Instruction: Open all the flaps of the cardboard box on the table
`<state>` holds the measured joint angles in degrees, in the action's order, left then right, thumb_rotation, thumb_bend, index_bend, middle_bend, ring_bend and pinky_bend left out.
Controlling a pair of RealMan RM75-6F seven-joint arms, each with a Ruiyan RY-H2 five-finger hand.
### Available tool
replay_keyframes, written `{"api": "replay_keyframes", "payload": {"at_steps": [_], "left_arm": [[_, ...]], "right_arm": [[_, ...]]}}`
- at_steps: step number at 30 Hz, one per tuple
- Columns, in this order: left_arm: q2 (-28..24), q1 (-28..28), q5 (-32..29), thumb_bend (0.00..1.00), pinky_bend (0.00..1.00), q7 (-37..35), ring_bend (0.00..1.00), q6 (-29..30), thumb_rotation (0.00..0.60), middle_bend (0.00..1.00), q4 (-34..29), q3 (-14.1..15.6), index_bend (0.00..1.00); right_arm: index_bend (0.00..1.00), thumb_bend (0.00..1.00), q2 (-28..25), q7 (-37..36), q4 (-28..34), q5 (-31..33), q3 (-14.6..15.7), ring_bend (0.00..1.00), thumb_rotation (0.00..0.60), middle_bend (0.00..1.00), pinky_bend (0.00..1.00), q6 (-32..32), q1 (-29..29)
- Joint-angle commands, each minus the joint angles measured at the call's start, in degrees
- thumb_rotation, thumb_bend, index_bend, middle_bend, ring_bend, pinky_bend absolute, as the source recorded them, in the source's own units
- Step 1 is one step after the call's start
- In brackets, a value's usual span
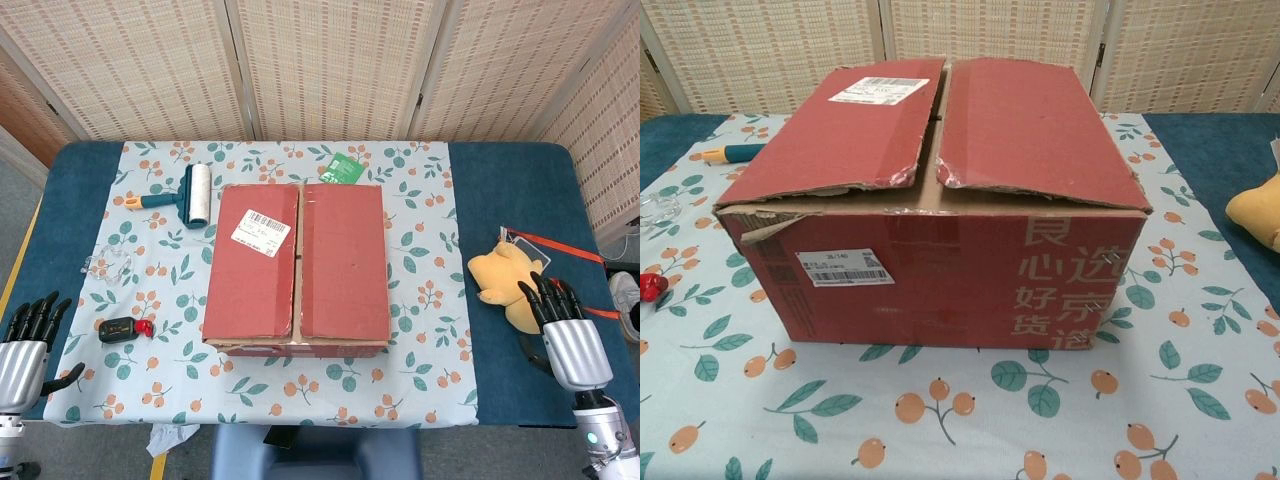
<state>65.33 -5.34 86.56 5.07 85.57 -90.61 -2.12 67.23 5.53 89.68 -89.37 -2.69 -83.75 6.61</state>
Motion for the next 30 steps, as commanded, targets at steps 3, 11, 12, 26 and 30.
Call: {"api": "replay_keyframes", "payload": {"at_steps": [3,11,12,26,30], "left_arm": [[0.1,-0.3,0.1,0.24,0.00,0.0,0.00,-0.4,0.600,0.00,0.2,0.0,0.00],[0.2,-1.1,0.4,0.24,0.00,-0.1,0.00,-1.6,0.600,0.00,0.2,0.2,0.00],[0.2,-1.2,0.3,0.24,0.00,-0.1,0.00,-1.9,0.600,0.00,0.1,0.2,0.00],[-0.5,-1.5,0.4,0.48,0.00,-3.3,0.00,-2.5,0.600,0.00,0.4,0.4,0.00],[-0.9,-1.4,0.5,0.48,0.00,-4.7,0.00,-2.3,0.600,0.00,0.2,0.4,0.00]], "right_arm": [[0.00,0.41,0.0,-0.1,-0.1,0.0,0.1,0.00,0.600,0.00,0.00,0.0,0.0],[0.00,0.41,-2.0,-6.0,2.2,-5.4,2.2,0.00,0.600,0.00,0.00,-1.5,0.1],[0.00,0.41,-3.4,-7.5,3.3,-6.9,2.6,0.00,0.600,0.00,0.00,-1.1,0.8],[0.00,0.41,-10.1,-5.2,17.7,-19.9,2.4,0.00,0.600,0.00,0.00,5.3,9.9],[0.00,0.41,-9.2,-3.6,20.7,-21.5,1.6,0.00,0.600,0.00,0.00,10.2,13.8]]}}
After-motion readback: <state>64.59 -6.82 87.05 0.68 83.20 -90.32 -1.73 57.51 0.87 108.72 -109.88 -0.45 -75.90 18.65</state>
